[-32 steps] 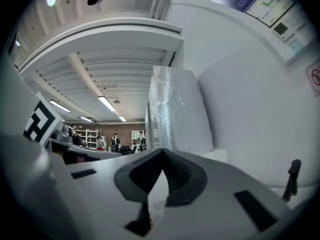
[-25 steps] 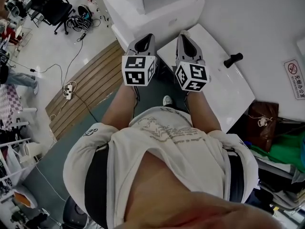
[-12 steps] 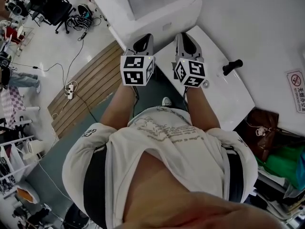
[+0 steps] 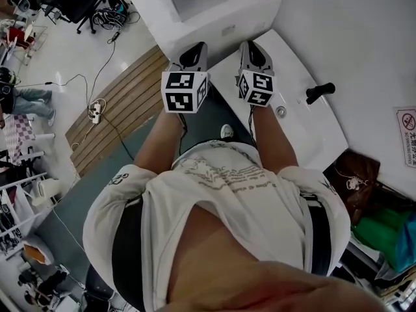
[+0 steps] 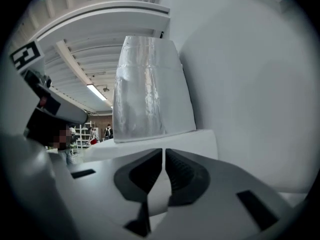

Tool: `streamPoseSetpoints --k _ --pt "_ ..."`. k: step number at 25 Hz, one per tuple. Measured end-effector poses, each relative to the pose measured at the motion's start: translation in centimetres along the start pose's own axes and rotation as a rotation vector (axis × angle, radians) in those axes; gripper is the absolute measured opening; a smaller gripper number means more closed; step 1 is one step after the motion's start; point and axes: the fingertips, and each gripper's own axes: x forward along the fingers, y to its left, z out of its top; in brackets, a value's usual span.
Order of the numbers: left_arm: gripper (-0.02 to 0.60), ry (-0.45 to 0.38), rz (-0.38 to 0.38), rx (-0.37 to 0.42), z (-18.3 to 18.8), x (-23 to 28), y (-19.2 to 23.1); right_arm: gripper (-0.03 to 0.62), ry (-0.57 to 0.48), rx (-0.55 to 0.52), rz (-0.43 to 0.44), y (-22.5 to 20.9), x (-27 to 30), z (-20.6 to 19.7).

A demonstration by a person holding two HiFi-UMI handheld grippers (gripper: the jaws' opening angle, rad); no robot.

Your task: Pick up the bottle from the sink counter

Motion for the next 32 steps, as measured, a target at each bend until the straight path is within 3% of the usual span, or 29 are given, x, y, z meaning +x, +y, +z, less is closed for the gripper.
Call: streamPoseSetpoints --k 9,19,32 --pt "0.021 0.035 0.028 -0.02 -1.4 0.8 0.6 0.034 0.091 -0.047 -0.021 -1.0 2.1 -4.3" --pt "0.021 0.07 0.052 -0.028 -2.6 2.1 1.0 0.269 0.199 -0.101 -0.049 -3.1 4.6 -9.0" --pt "0.021 0.111 0.089 -0.034 -4.0 3.3 1.5 0.287 0.324 -0.051 -0.054 -5.1 7.3 -14.4"
